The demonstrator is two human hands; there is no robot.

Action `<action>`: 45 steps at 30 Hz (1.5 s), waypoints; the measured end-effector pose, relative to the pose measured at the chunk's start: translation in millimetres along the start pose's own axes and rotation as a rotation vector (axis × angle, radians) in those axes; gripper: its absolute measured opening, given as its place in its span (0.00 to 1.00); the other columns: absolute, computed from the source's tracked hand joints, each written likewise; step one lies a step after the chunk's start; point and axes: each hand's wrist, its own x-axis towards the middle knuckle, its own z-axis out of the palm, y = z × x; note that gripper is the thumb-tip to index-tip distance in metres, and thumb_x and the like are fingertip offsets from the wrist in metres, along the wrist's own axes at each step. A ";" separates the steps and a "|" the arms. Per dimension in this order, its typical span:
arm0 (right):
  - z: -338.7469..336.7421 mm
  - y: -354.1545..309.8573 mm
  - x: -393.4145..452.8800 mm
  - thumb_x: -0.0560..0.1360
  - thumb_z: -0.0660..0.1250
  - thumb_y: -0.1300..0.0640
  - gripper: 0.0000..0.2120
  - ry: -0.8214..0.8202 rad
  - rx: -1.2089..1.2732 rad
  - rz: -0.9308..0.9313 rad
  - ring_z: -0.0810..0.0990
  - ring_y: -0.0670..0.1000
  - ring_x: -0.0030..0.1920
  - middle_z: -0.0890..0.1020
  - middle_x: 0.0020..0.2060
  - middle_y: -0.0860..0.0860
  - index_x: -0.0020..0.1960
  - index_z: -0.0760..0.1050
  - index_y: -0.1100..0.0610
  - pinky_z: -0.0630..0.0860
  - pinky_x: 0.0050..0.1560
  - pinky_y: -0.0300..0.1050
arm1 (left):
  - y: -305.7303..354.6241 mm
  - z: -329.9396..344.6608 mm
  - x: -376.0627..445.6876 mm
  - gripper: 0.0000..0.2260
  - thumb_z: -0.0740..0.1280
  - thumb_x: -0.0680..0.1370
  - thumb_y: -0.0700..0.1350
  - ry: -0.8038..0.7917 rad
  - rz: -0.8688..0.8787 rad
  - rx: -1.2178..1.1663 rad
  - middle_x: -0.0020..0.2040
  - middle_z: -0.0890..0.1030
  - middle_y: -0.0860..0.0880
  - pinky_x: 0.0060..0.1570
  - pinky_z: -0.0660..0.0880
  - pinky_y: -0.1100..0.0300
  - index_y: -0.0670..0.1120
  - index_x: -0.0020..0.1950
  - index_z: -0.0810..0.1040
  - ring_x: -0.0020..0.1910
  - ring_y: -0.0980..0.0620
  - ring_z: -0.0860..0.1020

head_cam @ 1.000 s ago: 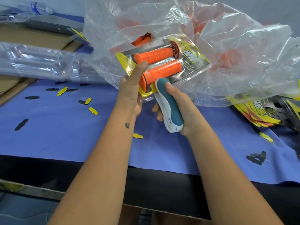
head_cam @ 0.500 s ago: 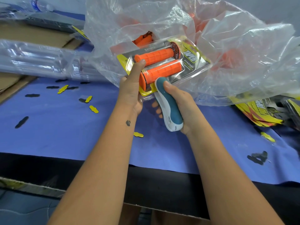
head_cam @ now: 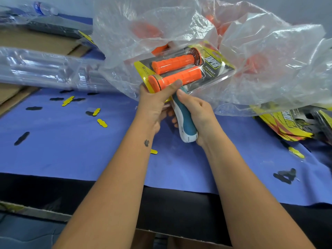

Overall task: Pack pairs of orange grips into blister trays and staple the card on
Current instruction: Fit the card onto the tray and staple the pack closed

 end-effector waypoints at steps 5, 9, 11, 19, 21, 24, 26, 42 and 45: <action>-4.6 0.1 0.9 0.76 0.70 0.48 0.18 -0.037 -0.024 0.015 0.79 0.54 0.27 0.81 0.31 0.59 0.42 0.79 0.64 0.76 0.29 0.43 | -0.4 -2.6 -0.2 0.17 0.74 0.72 0.39 -0.049 -0.026 0.019 0.40 0.77 0.41 0.27 0.73 0.58 0.44 0.55 0.70 0.30 0.46 0.76; -2.5 -1.9 0.7 0.75 0.71 0.49 0.17 -0.034 -0.026 0.057 0.79 0.53 0.26 0.81 0.29 0.58 0.40 0.79 0.64 0.75 0.26 0.41 | 0.5 -2.1 0.6 0.16 0.73 0.73 0.36 -0.042 -0.020 -0.013 0.35 0.77 0.44 0.25 0.72 0.60 0.46 0.52 0.69 0.26 0.48 0.76; -1.7 -2.5 0.3 0.75 0.71 0.49 0.17 -0.019 -0.013 0.070 0.78 0.53 0.25 0.80 0.28 0.58 0.40 0.79 0.64 0.75 0.26 0.41 | -0.6 -0.5 0.3 0.20 0.74 0.72 0.36 -0.017 -0.024 -0.028 0.41 0.78 0.44 0.27 0.75 0.59 0.47 0.56 0.67 0.31 0.48 0.78; -14.6 -5.7 -0.4 0.75 0.70 0.47 0.17 -0.101 -0.104 0.041 0.80 0.53 0.30 0.83 0.32 0.58 0.44 0.79 0.63 0.77 0.30 0.43 | -3.6 -1.9 3.3 0.13 0.72 0.75 0.46 -0.039 -0.053 -0.102 0.42 0.77 0.45 0.33 0.76 0.55 0.50 0.52 0.69 0.38 0.44 0.77; -18.7 -7.4 -3.1 0.71 0.71 0.44 0.19 -0.197 -0.227 0.080 0.81 0.52 0.31 0.84 0.34 0.57 0.47 0.79 0.61 0.78 0.31 0.43 | -2.9 -4.9 5.6 0.12 0.72 0.75 0.45 -0.021 -0.041 -0.137 0.43 0.77 0.47 0.39 0.78 0.53 0.50 0.53 0.71 0.38 0.47 0.78; -22.8 -10.7 -6.8 0.63 0.73 0.39 0.28 -0.219 -0.449 0.079 0.79 0.50 0.33 0.83 0.35 0.55 0.47 0.78 0.63 0.76 0.35 0.45 | -1.4 -9.8 9.0 0.14 0.70 0.75 0.37 -0.033 -0.023 -0.184 0.40 0.80 0.47 0.35 0.79 0.56 0.48 0.55 0.70 0.33 0.51 0.80; -28.5 -13.0 -6.2 0.58 0.71 0.34 0.35 -0.149 -0.605 0.027 0.75 0.49 0.33 0.77 0.33 0.53 0.45 0.75 0.66 0.70 0.37 0.46 | -1.8 -12.2 10.3 0.16 0.67 0.74 0.29 -0.073 -0.013 -0.167 0.35 0.81 0.48 0.35 0.80 0.56 0.47 0.53 0.70 0.32 0.51 0.81; -55.1 -4.6 1.4 0.72 0.68 0.39 0.12 0.422 -0.555 -0.065 0.79 0.42 0.36 0.81 0.32 0.39 0.36 0.79 0.46 0.72 0.37 0.42 | 2.0 -33.8 8.7 0.30 0.63 0.70 0.25 -0.407 0.107 -0.281 0.53 0.82 0.45 0.51 0.79 0.53 0.49 0.67 0.69 0.53 0.42 0.82; -55.4 -4.4 1.2 0.73 0.65 0.40 0.18 0.527 -0.684 -0.102 0.75 0.43 0.32 0.77 0.26 0.41 0.32 0.77 0.50 0.66 0.32 0.42 | 1.9 -33.1 6.9 0.33 0.63 0.70 0.25 -0.424 0.108 -0.287 0.58 0.79 0.43 0.52 0.78 0.52 0.49 0.71 0.67 0.57 0.41 0.80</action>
